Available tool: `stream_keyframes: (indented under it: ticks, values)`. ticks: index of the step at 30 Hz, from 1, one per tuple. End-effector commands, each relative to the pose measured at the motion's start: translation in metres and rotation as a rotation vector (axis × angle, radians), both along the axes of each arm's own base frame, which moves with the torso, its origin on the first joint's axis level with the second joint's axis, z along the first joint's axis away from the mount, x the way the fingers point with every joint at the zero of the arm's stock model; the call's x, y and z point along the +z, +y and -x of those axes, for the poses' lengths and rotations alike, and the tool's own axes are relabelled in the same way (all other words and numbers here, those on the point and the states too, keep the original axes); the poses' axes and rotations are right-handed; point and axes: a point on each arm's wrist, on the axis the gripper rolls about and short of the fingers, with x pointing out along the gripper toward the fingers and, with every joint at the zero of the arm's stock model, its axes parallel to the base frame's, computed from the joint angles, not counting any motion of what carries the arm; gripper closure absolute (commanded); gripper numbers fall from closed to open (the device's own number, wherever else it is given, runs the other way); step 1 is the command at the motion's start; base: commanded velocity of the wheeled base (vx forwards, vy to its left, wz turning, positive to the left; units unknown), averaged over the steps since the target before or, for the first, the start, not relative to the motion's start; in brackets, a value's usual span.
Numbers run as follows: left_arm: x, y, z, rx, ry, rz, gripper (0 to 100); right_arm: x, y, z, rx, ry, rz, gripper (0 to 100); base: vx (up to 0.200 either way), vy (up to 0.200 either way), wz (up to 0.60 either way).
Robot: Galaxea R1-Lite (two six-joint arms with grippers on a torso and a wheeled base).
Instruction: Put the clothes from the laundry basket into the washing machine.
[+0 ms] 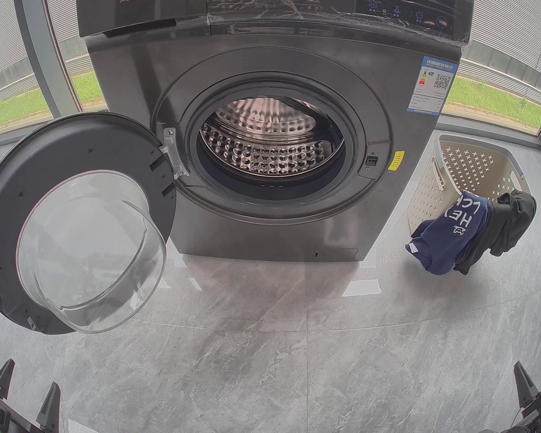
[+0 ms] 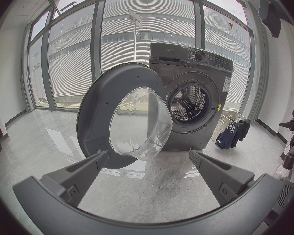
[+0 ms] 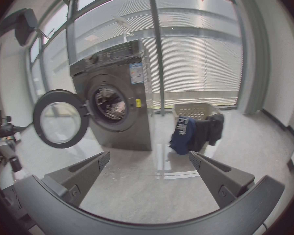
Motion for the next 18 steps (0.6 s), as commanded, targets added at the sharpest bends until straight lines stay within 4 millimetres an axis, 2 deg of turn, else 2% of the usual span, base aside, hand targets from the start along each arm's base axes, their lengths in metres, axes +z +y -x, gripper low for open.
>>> stream_keyframes:
  ticks: [1,7,18]
  values:
    - [-0.0048,0.0,0.0,0.0,0.0,0.001,0,-0.0087,-0.0006,0.0016,-0.07,-0.011,0.028,0,0.0,0.0,0.0]
    - [-0.0048,0.0,0.0,0.0,0.0,-0.001,0,-0.0086,-0.0004,0.0018,-0.066,-0.016,0.032,0,0.0,0.0,0.0]
    - [-0.0052,0.0,-0.0001,0.0,0.001,0.001,0,-0.0088,-0.0005,0.0018,-0.066,-0.015,0.035,0,0.0,-0.2,0.0]
